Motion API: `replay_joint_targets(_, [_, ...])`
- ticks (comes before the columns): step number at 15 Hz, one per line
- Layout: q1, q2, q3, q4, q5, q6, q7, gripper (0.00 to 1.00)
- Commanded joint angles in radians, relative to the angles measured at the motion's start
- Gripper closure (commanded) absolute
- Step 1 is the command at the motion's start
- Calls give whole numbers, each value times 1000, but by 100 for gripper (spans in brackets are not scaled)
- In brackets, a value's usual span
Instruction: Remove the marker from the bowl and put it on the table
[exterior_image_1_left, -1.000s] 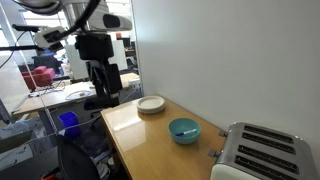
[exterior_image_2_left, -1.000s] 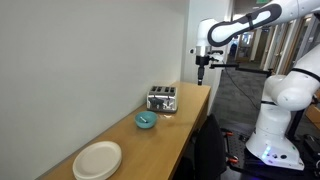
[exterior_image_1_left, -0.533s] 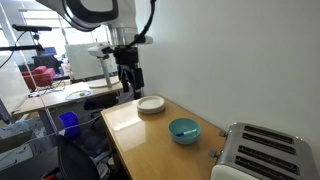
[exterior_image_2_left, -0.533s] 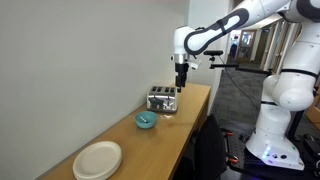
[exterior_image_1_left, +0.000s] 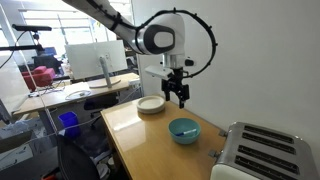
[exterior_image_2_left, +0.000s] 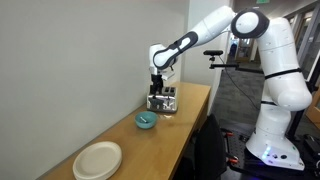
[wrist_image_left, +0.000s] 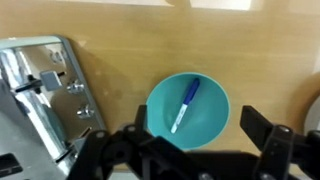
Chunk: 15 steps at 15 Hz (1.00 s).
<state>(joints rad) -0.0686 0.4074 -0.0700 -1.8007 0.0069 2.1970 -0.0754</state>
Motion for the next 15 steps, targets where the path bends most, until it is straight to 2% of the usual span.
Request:
replay_joint_targets(1, [-15,222,18,277,22,-48,20,0])
replay_joint_targets(4, [-10,388,13,487,8,-91,54,0])
replay_joint_targets(8, [-2,516,-6,651,12,-173,160,0])
replay_joint_targets(11, [-15,552,7,696,27,-233,188,0])
replay_joint_targets(15, [-21,568,21,684,38,-266,172,0])
